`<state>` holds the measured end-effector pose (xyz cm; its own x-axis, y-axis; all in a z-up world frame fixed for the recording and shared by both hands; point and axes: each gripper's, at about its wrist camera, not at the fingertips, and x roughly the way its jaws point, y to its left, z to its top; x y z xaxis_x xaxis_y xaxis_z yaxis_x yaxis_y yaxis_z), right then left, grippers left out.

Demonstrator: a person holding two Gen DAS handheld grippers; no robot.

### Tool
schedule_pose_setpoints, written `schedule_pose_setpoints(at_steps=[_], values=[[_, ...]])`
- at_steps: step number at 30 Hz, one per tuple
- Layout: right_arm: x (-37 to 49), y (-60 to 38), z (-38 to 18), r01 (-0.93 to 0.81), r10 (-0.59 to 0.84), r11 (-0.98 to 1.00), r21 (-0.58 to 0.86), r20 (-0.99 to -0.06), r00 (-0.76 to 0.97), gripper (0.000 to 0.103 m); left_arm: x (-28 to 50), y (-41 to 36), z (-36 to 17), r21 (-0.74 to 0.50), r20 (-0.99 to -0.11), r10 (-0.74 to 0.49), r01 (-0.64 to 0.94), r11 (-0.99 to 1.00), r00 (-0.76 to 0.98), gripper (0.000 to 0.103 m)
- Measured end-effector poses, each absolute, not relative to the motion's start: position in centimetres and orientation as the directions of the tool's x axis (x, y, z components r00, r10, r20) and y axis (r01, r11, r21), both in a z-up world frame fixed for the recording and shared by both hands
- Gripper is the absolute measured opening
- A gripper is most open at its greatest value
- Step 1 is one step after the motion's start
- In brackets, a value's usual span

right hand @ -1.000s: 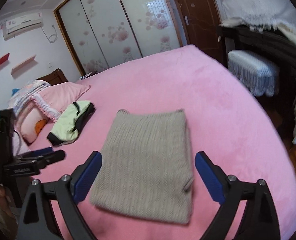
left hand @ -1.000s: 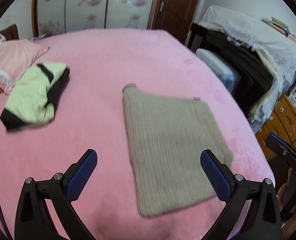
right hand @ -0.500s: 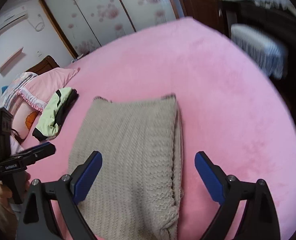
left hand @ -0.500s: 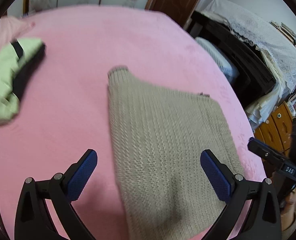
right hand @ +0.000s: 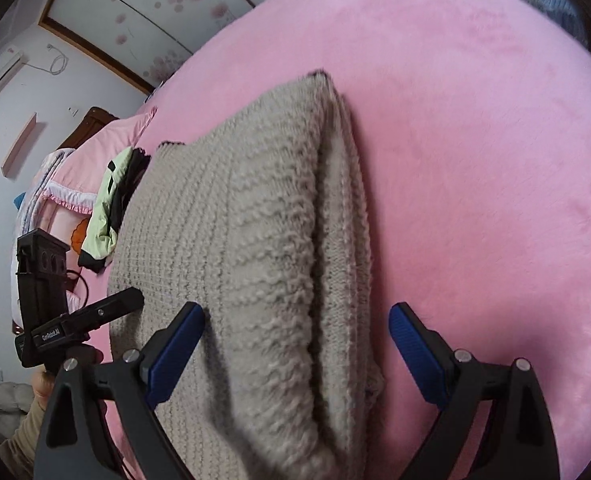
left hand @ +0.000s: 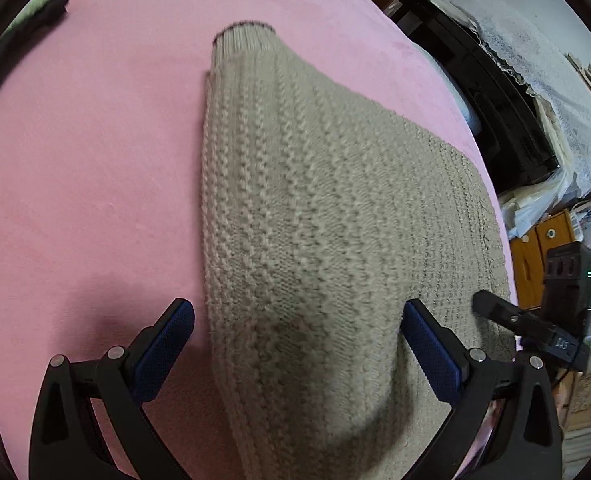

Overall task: Fold large clothes
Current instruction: 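Close both tools on the folded cardigan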

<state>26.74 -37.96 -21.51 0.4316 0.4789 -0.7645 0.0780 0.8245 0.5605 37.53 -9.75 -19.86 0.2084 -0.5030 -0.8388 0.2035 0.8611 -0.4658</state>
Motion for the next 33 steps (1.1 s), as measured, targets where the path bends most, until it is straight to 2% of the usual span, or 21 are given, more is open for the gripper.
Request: schedule_pose_setpoints(at_steps=[6,12,15,19,22,23,26,28,31,33], values=[[27.9,-37.7,-23.0,0.042,0.554,0.785,0.618,-0.732,0.397,0.094,38.2,-10.1,-21.8,-0.522,-0.82,-0.554,0.21,0.827,0.145,0.103],[28.5,-37.4,-23.1,-0.001,0.593,0.77,0.638,-0.715,0.369,0.079,39.2,-10.5,-23.4,-0.57,-0.802,-0.592,0.2,0.797,0.074,0.103],[28.6,-37.2,-23.1,-0.013,0.602,0.765,0.644,-0.708,0.369,0.074,39.6,-11.1,-23.8,-0.57,-0.806,-0.59,0.21,0.794,0.043,0.103],[28.7,-37.0,-23.0,-0.016,0.605,0.763,0.646,-0.706,0.369,0.074,39.7,-11.7,-23.9,-0.563,-0.81,-0.585,0.235,0.793,0.033,0.103],[28.6,-36.8,-22.8,-0.018,0.599,0.768,0.64,-0.709,0.372,0.068,40.0,-12.1,-23.8,-0.577,-0.796,-0.603,0.243,0.78,0.045,0.102],[28.5,-36.7,-22.7,-0.018,0.596,0.77,0.638,-0.71,0.375,0.065,39.8,-12.0,-23.6,-0.574,-0.796,-0.603,0.245,0.781,0.058,0.099],[27.8,-36.4,-21.9,-0.027,0.561,0.799,0.601,-0.727,0.396,0.056,38.9,-12.4,-22.9,-0.54,-0.806,-0.581,0.261,0.8,0.112,0.082],[27.3,-35.9,-21.1,-0.033,0.532,0.82,0.571,-0.74,0.412,0.053,38.6,-12.2,-22.2,-0.533,-0.804,-0.579,0.266,0.803,0.136,0.064],[26.6,-35.2,-19.8,-0.035,0.495,0.843,0.537,-0.748,0.442,0.05,37.8,-12.2,-20.6,-0.508,-0.808,-0.564,0.282,0.814,0.171,0.055],[26.1,-34.4,-18.5,-0.037,0.464,0.861,0.507,-0.753,0.466,0.049,37.0,-12.5,-19.3,-0.471,-0.82,-0.537,0.298,0.83,0.201,0.053]])
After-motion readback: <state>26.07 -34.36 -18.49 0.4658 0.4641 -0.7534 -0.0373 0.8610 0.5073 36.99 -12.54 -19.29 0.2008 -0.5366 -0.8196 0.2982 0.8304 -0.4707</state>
